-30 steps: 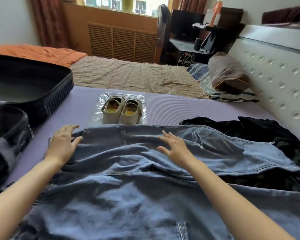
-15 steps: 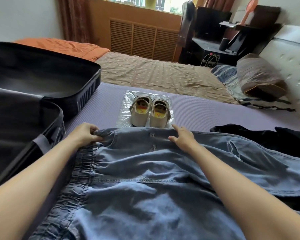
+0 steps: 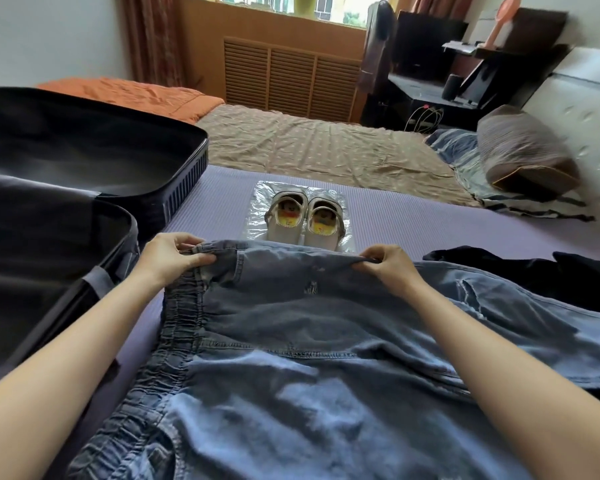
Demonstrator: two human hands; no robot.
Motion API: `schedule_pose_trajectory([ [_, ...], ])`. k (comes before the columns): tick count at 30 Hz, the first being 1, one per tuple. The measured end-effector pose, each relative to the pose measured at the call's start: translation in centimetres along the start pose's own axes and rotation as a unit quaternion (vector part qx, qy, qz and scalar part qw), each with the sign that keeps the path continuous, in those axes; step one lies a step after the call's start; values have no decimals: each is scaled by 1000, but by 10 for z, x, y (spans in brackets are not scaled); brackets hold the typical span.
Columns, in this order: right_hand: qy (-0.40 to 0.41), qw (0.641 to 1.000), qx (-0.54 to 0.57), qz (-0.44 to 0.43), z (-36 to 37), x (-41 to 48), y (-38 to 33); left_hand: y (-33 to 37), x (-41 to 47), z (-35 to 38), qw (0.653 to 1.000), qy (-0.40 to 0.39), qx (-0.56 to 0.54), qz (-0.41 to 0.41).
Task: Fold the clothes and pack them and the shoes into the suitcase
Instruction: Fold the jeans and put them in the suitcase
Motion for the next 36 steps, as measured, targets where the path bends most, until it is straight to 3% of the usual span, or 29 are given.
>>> schedule_pose_trajectory([
  [7, 27, 993, 48, -101, -45, -65, -36, 39, -66, -30, 997, -7, -18, 73],
  [12, 70, 983, -20, -167, -69, -148, -57, 37, -133, -48, 993, -43, -6, 113],
  [16, 37, 966, -69, -248, -59, -223, -55, 11, -183, -57, 984, -66, 54, 155],
  [22, 8, 972, -71, -223, -25, -295, -31, -22, -222, -62, 946, -167, 186, 206],
  [30, 50, 962, -99, -249, -13, -331, -53, -37, -230, -71, 957, -120, 147, 219],
  [36, 23, 969, -122, -215, 26, -356, -23, -63, -236, -66, 949, -134, 172, 228],
])
Point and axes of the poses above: each hand's wrist, its own x-axis towards the middle knuckle, its own z-axis out of the palm, y = z × x, the point moved 1 cm from there along x, towards the middle knuckle, and after that the axes turned 6 degrees about -z, right-handed, at the moved point
